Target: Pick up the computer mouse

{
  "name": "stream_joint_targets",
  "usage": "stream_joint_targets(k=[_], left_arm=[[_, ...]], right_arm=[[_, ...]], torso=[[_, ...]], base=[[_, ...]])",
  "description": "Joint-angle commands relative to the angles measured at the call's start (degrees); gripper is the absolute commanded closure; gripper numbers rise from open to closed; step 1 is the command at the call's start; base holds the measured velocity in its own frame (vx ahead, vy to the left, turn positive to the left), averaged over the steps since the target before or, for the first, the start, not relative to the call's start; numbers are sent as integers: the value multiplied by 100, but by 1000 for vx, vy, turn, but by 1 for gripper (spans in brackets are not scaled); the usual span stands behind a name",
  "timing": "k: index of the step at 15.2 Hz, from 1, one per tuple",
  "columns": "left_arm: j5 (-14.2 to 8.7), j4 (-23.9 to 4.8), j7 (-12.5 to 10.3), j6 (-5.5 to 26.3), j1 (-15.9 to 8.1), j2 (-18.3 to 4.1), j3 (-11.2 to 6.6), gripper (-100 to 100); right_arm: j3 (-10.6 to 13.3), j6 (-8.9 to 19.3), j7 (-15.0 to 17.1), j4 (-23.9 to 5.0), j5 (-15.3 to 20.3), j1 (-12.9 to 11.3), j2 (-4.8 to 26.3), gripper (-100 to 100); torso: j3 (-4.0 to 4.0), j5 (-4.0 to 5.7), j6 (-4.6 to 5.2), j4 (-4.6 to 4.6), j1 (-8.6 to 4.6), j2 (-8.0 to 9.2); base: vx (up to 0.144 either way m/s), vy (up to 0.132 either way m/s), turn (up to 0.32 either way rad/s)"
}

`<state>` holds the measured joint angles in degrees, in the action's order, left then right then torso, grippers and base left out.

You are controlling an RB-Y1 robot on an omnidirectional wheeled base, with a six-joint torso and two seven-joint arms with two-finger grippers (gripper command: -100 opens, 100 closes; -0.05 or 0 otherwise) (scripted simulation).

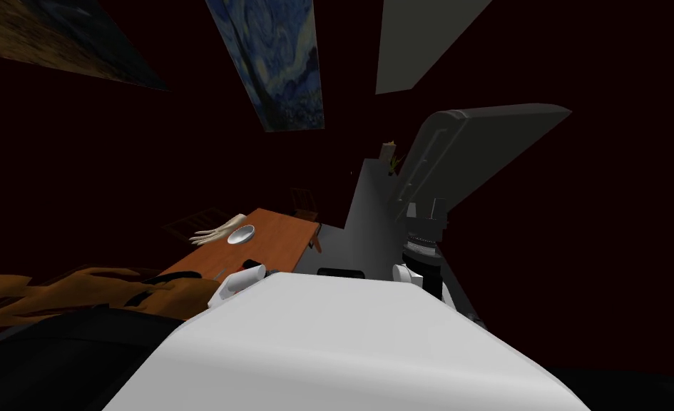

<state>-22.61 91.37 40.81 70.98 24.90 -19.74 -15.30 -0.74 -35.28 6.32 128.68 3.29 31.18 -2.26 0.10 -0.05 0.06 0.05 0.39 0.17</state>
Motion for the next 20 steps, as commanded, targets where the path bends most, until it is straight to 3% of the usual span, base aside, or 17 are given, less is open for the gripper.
stream_joint_targets(k=[1,2,4,5,7,8,10,11,13,14,16,17,19,20], left_arm=[[8,52,-186,49,-13,-26,58,100],[59,173,-380,135,-43,-71,243,100],[59,173,-501,135,-43,-71,243,100],[110,294,-694,221,-73,-116,428,100],[110,294,-817,221,-73,-116,428,100],[161,414,-1008,308,-103,-161,614,100],[161,414,-1133,308,-103,-161,614,100],[212,535,-1328,394,-133,-206,799,100],[212,535,-1449,394,-133,-206,799,100],[263,656,-1644,480,-163,-251,985,100],[263,656,-1765,480,-163,-251,985,100],[314,777,-1960,567,-194,-296,1170,100],[314,777,-2081,567,-194,-296,1170,100],[365,897,-2273,653,-224,-341,1356,100]], right_arm=[[0,0,0,0,0,0,0,0],[0,0,0,0,0,0,0,0],[0,0,0,0,0,0,0,0],[0,0,0,0,0,0,0,0],[0,0,0,0,0,0,0,0],[0,0,0,0,0,0,0,0],[0,0,0,0,0,0,0,0],[0,0,0,0,0,0,0,0],[0,0,0,0,0,0,0,0],[0,0,0,0,0,0,0,0],[0,0,0,0,0,0,0,0],[0,0,0,0,0,0,0,0],[0,0,0,0,0,0,0,0],[0,0,0,0,0,0,0,0]], torso=[[0,0,0,0,0,0],[-1,1,-3,0,-6,-3],[-1,3,0,1,-11,-3],[-2,3,-2,0,-13,-5],[0,4,0,1,-10,-2],[-1,4,-3,1,-12,-2],[1,5,-1,1,-10,1],[0,5,-4,1,-13,-1],[1,6,-1,1,-13,1],[0,7,-4,0,-16,-1],[0,7,-2,1,-13,0],[-1,8,-5,0,-17,-2],[1,9,-3,1,-16,2],[0,9,-5,0,-18,0]], base=[[-45,43,-44],[-53,43,-52],[-50,41,-68],[-51,49,-65],[-55,50,-59],[-60,53,-73],[-58,49,-62],[-58,48,-68],[-58,44,-59],[-58,54,-61],[-54,46,-63],[-61,45,-67],[-63,44,-58],[-58,48,-69]])
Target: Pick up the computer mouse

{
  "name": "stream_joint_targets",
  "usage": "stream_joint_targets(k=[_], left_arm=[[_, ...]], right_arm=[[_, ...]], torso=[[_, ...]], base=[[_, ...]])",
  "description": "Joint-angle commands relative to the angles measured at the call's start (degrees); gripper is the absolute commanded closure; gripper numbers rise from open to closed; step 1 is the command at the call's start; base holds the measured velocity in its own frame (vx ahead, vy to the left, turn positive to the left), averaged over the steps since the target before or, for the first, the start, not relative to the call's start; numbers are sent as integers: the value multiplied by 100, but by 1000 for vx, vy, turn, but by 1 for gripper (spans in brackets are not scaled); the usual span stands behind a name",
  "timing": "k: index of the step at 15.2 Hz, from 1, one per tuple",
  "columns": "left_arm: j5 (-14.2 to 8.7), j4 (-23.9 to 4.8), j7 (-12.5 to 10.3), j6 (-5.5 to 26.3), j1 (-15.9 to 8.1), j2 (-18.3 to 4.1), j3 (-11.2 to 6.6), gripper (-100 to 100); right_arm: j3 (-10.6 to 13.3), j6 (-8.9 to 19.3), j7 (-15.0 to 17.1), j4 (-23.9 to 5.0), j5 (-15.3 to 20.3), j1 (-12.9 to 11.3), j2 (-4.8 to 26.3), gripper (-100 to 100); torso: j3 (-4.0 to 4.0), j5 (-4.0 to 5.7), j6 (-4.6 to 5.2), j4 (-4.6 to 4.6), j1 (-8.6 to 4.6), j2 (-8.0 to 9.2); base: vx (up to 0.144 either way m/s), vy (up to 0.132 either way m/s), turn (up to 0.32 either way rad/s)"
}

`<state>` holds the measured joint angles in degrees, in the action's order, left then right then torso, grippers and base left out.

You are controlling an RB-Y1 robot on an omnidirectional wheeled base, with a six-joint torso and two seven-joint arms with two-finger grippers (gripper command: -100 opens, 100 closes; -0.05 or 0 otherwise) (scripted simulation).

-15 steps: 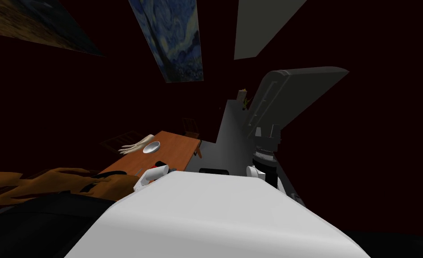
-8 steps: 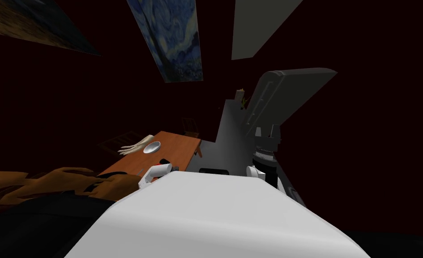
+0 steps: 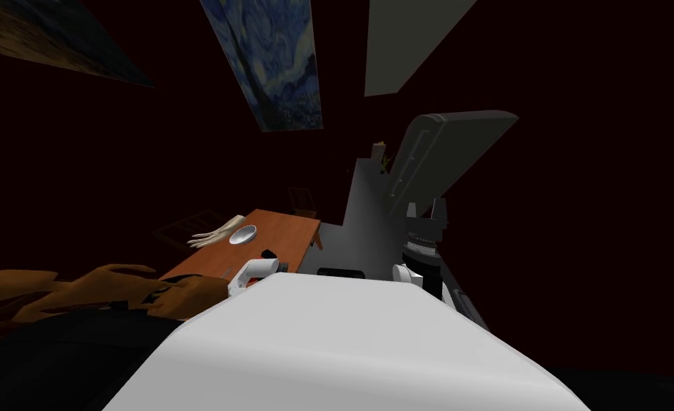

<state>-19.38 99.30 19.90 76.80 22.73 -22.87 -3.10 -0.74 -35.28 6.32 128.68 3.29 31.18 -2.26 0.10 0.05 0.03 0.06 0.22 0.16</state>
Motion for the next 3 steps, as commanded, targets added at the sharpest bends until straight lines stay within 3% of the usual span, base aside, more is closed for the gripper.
stream_joint_targets(k=[1,3], left_arm=[[41,105,-286,71,-7,-28,137,100],[38,85,-217,55,-9,-17,113,100]], right_arm=[[0,0,0,0,0,0,0,0],[0,0,0,0,0,0,0,0]], torso=[[0,0,0,0,0,0],[0,0,-4,-1,-2,0]], base=[[-66,54,-90],[-40,27,-29]])
